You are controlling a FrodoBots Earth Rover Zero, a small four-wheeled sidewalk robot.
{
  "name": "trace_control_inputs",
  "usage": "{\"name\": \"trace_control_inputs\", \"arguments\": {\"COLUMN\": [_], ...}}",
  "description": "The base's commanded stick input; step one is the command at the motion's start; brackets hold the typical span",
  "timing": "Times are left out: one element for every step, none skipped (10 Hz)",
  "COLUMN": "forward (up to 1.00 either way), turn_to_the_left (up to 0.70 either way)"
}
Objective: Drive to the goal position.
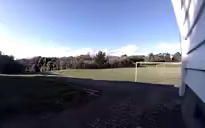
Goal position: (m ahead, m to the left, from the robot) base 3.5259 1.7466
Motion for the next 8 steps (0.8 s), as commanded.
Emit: {"name": "trace_control_inputs", "arguments": {"forward": [0.04, 0.04, 0.04, 0.04, 0.04, 0.04, 0.04, 0.04], "turn_to_the_left": [0.00, 0.00, 0.00, 0.00, 0.00, 0.00, 0.00, 0.00]}}
